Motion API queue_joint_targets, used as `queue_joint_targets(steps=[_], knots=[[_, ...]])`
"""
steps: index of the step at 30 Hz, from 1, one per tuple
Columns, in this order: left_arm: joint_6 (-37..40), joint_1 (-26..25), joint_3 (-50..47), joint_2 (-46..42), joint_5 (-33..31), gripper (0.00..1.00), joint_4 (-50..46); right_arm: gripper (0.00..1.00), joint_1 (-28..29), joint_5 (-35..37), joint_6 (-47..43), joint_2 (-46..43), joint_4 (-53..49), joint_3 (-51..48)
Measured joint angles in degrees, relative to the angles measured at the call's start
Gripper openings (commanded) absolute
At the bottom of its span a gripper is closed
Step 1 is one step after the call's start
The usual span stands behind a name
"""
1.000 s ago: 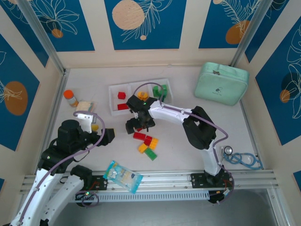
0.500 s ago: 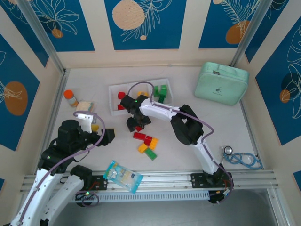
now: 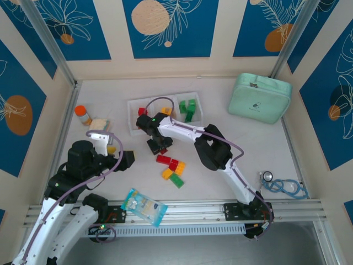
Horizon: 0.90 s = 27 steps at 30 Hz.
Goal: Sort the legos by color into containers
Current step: Pick up the lego from the center of the table, then place the lego in the container.
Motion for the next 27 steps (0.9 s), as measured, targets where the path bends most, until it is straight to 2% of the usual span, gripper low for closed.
queue_joint_targets(steps=[3, 7, 14, 20, 27], knots=[[0.0, 0.0, 0.0, 0.0, 0.0, 0.99, 0.0, 0.38, 0.5, 0.2, -0.4, 0.6, -0.7, 1.1], [0.0, 0.0, 0.0, 0.0, 0.0, 0.99, 0.0, 0.37, 0.9, 0.6, -0.7, 1.2, -1.8, 2.9], [0.0, 0.0, 0.0, 0.0, 0.0, 0.99, 0.0, 0.26, 1.3, -0.2, -1.3, 0.6, -2.5, 5.7], [0.0, 0.0, 0.0, -0.5, 0.0, 0.99, 0.0, 0.24, 1.0, -2.5, -1.1, -3.9, -1.9, 6.4], [0.0, 0.0, 0.0, -1.6, 0.0, 0.99, 0.0, 0.24, -0.3, -4.2, -0.6, -8.9, 1.3, 12.5]])
